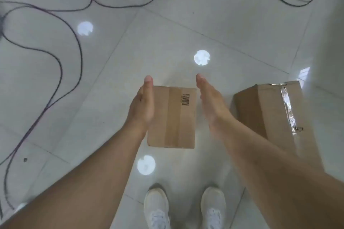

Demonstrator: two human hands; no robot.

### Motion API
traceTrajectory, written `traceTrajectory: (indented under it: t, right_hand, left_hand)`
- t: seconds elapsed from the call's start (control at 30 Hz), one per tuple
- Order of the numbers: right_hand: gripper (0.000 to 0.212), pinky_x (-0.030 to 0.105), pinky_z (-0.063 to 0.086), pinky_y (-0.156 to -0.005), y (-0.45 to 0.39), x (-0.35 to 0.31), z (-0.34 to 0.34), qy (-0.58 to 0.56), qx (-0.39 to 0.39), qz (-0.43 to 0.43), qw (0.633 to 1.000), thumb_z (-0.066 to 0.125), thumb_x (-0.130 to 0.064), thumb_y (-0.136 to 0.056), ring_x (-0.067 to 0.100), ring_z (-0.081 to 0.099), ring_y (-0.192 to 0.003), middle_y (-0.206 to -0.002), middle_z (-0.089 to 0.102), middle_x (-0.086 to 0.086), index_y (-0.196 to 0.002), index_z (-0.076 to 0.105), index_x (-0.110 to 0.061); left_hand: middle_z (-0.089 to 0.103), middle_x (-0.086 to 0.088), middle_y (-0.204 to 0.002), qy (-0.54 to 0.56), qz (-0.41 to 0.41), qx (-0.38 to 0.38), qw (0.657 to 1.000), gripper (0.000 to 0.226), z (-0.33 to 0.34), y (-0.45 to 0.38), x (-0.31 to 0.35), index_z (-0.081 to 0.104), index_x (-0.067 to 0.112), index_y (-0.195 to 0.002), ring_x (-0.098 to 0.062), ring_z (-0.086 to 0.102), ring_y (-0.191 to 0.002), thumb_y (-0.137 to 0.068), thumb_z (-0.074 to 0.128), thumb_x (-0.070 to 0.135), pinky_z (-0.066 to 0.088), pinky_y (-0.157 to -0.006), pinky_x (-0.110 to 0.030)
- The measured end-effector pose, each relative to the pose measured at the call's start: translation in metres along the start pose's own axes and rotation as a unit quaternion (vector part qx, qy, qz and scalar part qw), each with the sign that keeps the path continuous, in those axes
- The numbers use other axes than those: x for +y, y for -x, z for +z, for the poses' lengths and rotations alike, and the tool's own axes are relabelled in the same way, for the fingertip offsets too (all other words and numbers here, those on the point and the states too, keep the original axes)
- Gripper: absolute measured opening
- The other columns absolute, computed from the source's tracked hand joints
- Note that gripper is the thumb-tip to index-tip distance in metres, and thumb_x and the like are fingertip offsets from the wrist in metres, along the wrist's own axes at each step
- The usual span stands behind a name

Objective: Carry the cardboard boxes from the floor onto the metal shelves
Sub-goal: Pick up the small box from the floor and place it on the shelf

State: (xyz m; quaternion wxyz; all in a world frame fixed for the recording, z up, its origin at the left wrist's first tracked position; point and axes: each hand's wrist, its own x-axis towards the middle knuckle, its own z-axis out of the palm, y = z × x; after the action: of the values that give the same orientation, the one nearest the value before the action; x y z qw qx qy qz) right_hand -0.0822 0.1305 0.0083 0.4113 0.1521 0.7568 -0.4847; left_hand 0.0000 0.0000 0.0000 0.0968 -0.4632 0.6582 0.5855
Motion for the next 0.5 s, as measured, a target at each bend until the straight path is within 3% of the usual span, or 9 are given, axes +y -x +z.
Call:
traceTrajectory:
  t: [0.07,0.1,0.17,0.23,0.33,0.43,0.5]
  right_hand:
    - [0.06,0.03,0.028,-0.088,-0.022,0.009,0.001,0.019,-0.014,0.011,1.0,0.033,-0.054,-0.093,0.022,0.044,-0.12,-0.146,0.042,0.003,-0.141,0.041,-0.019]
    - [0.063,0.031,0.028,-0.087,-0.034,0.015,0.003,0.032,-0.013,0.026,0.999,0.033,-0.055,-0.092,0.023,0.044,-0.114,-0.145,0.041,0.005,-0.141,0.039,-0.016]
    - [0.075,0.033,0.029,-0.087,-0.055,0.027,0.01,0.051,-0.007,0.049,0.997,0.035,-0.062,-0.086,0.025,0.045,-0.12,-0.146,0.04,0.003,-0.144,0.036,-0.015]
    - [0.094,0.036,0.034,-0.087,-0.075,0.041,0.016,0.072,0.005,0.061,0.996,0.034,-0.075,-0.069,0.027,0.048,-0.123,-0.139,0.048,0.004,-0.141,0.04,-0.014]
    - [0.113,0.041,0.039,-0.098,-0.093,0.055,0.02,0.075,-0.002,0.075,0.994,0.028,-0.081,-0.047,0.026,0.053,-0.11,-0.115,0.053,0.002,-0.136,0.045,-0.013]
    - [0.101,0.049,0.035,-0.107,-0.091,0.05,0.023,0.026,0.003,0.093,0.995,0.032,-0.081,-0.058,0.025,0.048,-0.125,-0.137,0.05,-0.003,-0.142,0.038,-0.026]
    - [0.085,0.048,0.04,-0.103,-0.085,0.038,0.017,0.008,0.035,0.066,0.997,0.031,-0.078,-0.07,0.027,0.054,-0.118,-0.132,0.056,0.0,-0.134,0.047,-0.024]
  left_hand:
    - [0.026,0.007,-0.158,-0.014,-0.007,-0.001,1.0,0.066,0.004,-0.023,-0.01,0.026,0.029,-0.148,-0.014,0.023,-0.145,-0.092,0.013,0.062,0.015,-0.111,-0.028]
    - [0.024,0.007,-0.159,-0.021,-0.022,-0.008,1.0,0.066,0.006,-0.036,-0.017,0.024,0.03,-0.149,-0.013,0.021,-0.145,-0.092,0.013,0.062,0.015,-0.111,-0.028]
    - [0.022,0.006,-0.159,-0.025,-0.055,-0.02,0.998,0.067,0.011,-0.057,-0.028,0.023,0.031,-0.149,-0.015,0.019,-0.146,-0.091,0.013,0.064,0.014,-0.113,-0.032]
    - [0.021,0.003,-0.16,-0.027,-0.095,-0.025,0.995,0.072,0.017,-0.073,-0.042,0.023,0.03,-0.149,-0.017,0.019,-0.146,-0.089,0.014,0.068,0.014,-0.115,-0.036]
    - [0.022,0.003,-0.16,0.004,-0.143,-0.047,0.989,0.081,0.023,-0.083,-0.05,0.022,0.027,-0.15,-0.018,0.019,-0.147,-0.084,0.014,0.074,0.012,-0.116,-0.042]
    - [0.037,-0.002,-0.154,0.038,-0.157,-0.036,0.986,0.107,0.022,-0.082,-0.048,0.033,0.03,-0.146,-0.022,0.034,-0.14,-0.06,0.017,0.091,0.023,-0.115,-0.05]
    - [0.054,-0.003,-0.138,0.056,-0.134,0.001,0.989,0.095,0.018,-0.078,-0.04,0.056,0.032,-0.123,-0.023,0.05,-0.126,-0.057,0.02,0.091,0.036,-0.107,-0.048]
